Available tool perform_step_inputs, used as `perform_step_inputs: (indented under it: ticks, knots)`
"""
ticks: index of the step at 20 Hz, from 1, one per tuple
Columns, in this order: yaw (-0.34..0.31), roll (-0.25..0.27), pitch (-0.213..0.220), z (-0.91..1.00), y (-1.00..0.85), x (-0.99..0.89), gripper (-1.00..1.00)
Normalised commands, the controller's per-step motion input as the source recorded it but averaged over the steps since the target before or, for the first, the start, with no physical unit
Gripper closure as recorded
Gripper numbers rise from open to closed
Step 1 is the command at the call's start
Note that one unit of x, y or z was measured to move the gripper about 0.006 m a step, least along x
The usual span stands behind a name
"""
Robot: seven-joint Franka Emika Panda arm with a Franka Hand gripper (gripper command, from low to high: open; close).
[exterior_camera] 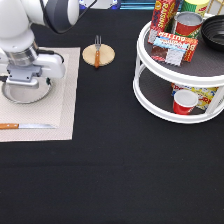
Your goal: Arrange plate and fork
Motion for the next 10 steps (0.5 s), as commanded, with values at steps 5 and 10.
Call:
perform_step_inputs:
  ticks: [5, 10]
  knots:
    - [0.0, -0.14, -0.171, 0.34, 0.43, -0.94, -1.0]
    - [0.0, -0.129, -0.17, 0.16, 0.48, -0.92, -1.0]
